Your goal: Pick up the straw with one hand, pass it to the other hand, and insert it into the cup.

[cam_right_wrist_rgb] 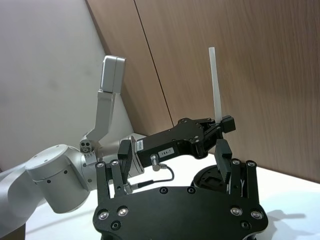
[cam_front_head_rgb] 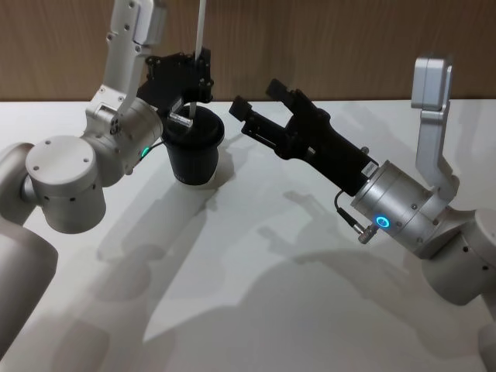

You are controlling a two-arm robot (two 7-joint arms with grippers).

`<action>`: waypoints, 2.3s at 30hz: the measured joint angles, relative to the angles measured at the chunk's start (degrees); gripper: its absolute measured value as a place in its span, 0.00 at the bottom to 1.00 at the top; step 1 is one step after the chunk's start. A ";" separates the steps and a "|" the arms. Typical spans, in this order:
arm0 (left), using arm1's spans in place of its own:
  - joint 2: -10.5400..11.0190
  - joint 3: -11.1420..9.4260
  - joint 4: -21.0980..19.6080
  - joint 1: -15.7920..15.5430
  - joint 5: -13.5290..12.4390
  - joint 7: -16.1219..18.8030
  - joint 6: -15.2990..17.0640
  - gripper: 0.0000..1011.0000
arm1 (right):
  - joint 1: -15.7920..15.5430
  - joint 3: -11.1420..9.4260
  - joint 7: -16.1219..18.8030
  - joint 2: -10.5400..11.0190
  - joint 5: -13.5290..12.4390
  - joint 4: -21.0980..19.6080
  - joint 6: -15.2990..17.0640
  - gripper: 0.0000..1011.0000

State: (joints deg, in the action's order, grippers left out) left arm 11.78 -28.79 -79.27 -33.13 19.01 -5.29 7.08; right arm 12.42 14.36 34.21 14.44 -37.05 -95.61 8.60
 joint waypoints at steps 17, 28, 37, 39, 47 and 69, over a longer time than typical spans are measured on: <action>-0.29 0.92 -1.30 2.11 0.10 -0.16 0.64 0.36 | 0.00 0.00 0.00 0.00 0.00 0.00 0.00 0.99; 1.11 2.39 -6.03 5.90 0.46 0.01 0.86 0.72 | -0.01 0.00 0.00 0.00 0.00 0.00 0.00 0.99; 3.08 4.61 -10.00 10.75 3.48 -2.32 0.90 0.98 | 0.00 0.00 0.00 0.00 0.00 0.00 0.00 0.99; 3.43 4.90 -10.58 11.46 3.90 -2.89 0.76 0.99 | 0.00 0.00 0.00 0.00 0.00 0.00 0.00 0.99; 5.75 6.84 -13.61 15.73 6.52 -6.62 -0.74 0.99 | 0.00 0.00 0.00 0.00 0.00 0.00 0.00 0.99; 9.84 10.63 -18.65 23.68 10.92 -12.61 -4.35 0.99 | 0.00 0.00 0.00 0.00 0.00 0.00 0.00 0.99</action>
